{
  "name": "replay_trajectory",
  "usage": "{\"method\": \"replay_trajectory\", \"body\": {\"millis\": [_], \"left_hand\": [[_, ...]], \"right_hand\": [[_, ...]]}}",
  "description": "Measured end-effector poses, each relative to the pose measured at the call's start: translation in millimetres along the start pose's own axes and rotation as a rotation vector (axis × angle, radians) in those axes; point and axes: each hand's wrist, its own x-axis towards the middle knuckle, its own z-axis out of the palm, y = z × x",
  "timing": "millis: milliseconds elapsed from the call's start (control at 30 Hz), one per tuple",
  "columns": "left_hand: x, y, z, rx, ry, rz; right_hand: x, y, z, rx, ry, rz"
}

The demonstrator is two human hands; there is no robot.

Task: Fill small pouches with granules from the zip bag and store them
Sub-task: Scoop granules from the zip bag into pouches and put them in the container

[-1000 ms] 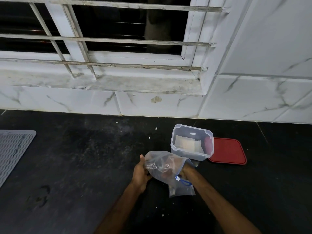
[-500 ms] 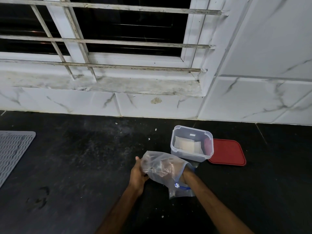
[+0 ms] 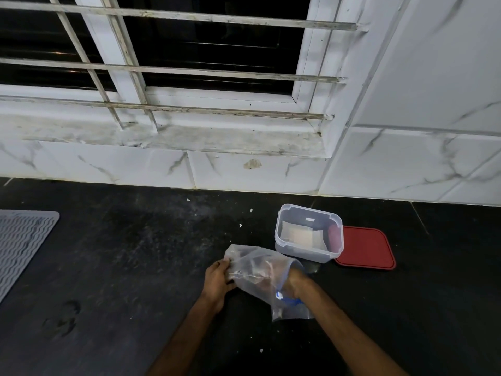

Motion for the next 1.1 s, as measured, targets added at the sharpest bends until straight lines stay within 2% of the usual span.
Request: {"method": "replay_trajectory", "body": {"millis": [33, 67, 100, 133, 233, 367, 733, 1100], "left_hand": [[1, 1, -2, -0.025, 0.003, -0.004], [2, 2, -5, -0.053, 0.006, -0.003], [2, 4, -6, -0.072, 0.008, -0.002], [2, 5, -7, -0.086, 0.003, -0.003], [1, 8, -8, -0.092, -0.024, -0.022], [9, 12, -15, -0.079, 0.028, -0.048], [57, 14, -45, -0.072, 0.274, -0.026], [76, 39, -36, 0.117, 0.452, 0.112]], "right_hand": [[-2, -5, -1, 0.178, -0.135, 0.184], [-8, -15, -1, 0.327, -0.243, 0.206], [-14, -13, -2, 0.148, -0.241, 0.026], [-16, -12, -7, 0.088, -0.207, -0.017], [-26, -10, -16, 0.057, -0.28, -0.143], [-40, -12, -21, 0.039, -0.355, -0.231], [-44, -3, -54, 0.111, -0.402, -0.301], [-53, -12, -60, 0.151, -0.432, -0.315]]}}
